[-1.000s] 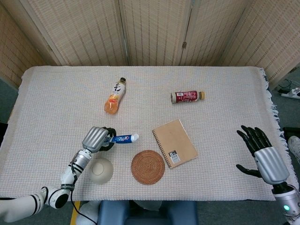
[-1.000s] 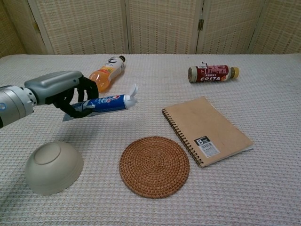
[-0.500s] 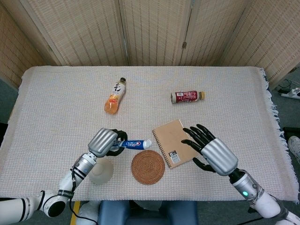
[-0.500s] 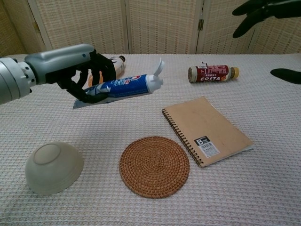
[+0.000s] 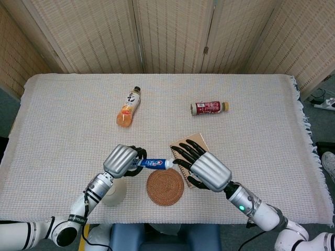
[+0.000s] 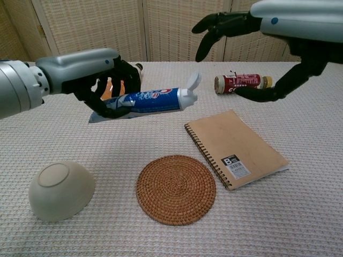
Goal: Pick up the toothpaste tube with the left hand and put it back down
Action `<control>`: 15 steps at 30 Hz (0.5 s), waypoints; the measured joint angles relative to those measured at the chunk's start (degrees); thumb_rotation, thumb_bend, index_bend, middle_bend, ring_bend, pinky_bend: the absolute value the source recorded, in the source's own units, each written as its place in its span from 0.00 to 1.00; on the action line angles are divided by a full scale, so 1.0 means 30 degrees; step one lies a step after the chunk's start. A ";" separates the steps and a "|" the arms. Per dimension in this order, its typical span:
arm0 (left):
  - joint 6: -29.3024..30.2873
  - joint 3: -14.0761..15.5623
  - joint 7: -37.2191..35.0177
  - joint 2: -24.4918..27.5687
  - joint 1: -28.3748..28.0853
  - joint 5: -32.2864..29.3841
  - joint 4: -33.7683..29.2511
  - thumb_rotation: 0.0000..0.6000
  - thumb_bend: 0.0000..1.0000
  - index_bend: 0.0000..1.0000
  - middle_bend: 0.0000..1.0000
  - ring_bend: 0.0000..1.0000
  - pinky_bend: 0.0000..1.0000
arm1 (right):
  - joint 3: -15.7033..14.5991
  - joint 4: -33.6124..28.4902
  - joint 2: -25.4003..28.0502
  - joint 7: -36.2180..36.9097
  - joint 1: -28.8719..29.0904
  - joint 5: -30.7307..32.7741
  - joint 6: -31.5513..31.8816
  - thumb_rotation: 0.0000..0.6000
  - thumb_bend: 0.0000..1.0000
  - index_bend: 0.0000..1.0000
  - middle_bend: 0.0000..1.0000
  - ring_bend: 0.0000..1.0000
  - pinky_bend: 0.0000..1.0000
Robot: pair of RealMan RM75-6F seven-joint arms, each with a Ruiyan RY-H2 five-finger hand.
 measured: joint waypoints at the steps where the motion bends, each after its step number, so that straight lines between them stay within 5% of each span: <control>1: 0.0035 -0.0018 0.0085 -0.0056 -0.0047 -0.0087 -0.0043 1.00 0.70 0.76 0.77 0.68 0.68 | 0.0034 0.0015 -0.0163 -0.0224 0.0176 0.0204 -0.0145 1.00 0.47 0.28 0.08 0.03 0.00; 15: 0.0241 0.0093 -0.0333 -0.0076 -0.0152 -0.0264 0.0002 1.00 0.70 0.76 0.77 0.68 0.68 | -0.0194 0.0277 -0.1097 -0.1976 0.0929 0.2082 -0.0546 1.00 0.47 0.31 0.10 0.03 0.00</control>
